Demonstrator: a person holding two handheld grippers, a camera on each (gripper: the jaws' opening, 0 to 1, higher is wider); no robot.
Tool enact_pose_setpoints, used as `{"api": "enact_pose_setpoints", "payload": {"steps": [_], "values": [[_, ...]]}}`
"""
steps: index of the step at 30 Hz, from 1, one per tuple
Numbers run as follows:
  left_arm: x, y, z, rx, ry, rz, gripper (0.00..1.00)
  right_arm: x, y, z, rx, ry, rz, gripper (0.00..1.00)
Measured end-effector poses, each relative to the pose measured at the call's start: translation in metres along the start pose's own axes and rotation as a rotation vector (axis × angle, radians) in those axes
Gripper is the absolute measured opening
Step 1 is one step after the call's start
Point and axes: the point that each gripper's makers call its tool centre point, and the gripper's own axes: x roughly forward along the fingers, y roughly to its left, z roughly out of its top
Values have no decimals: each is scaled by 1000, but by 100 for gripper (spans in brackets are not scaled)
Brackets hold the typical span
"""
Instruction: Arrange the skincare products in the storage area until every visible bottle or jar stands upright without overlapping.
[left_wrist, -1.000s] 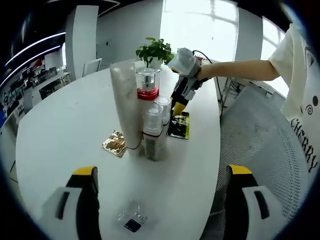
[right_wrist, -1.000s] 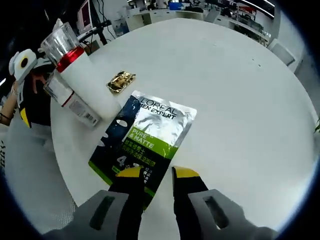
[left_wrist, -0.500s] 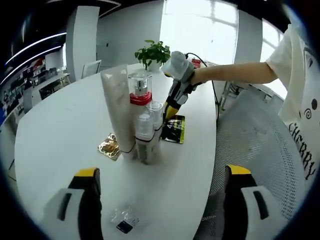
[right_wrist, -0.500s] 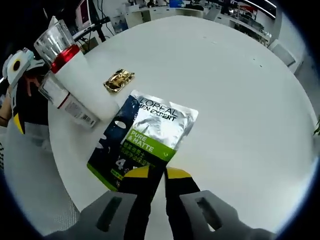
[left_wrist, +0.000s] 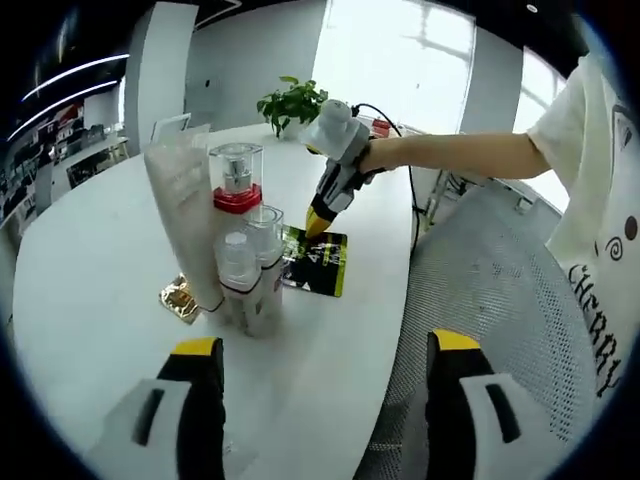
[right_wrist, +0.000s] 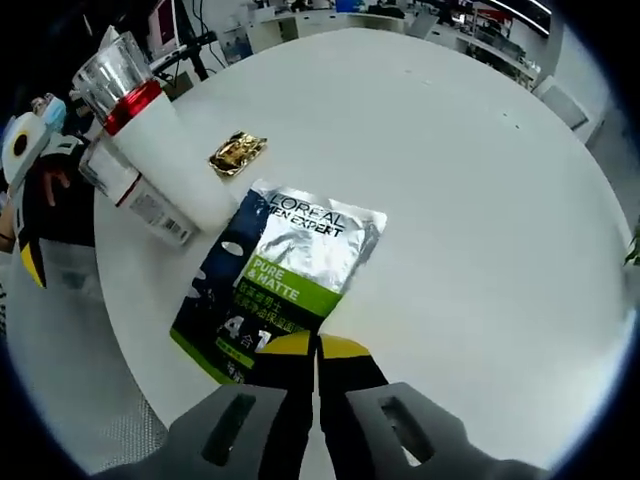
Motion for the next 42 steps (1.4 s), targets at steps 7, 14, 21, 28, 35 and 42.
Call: {"api": "enact_pose_setpoints", "payload": {"steps": [7, 14, 21, 28, 35, 42], "values": [[6, -1, -3, -18, 8, -24, 55, -23, 3, -6, -12, -34, -19, 1], [21, -11, -7, -53, 35, -95, 44, -46, 18, -3, -35, -74, -8, 1], [33, -28, -8, -76, 37, -155, 44, -71, 35, 3, -69, -113, 3, 1], [36, -27, -6, -94, 15, -142, 46, -93, 53, 5, -136, -128, -3, 1], [39, -20, -9, -162, -16, -119, 45, -107, 75, 8, -216, -104, 40, 1], [39, -20, -9, -242, -50, -131, 46, -119, 96, 17, -284, -81, 116, 1]]}}
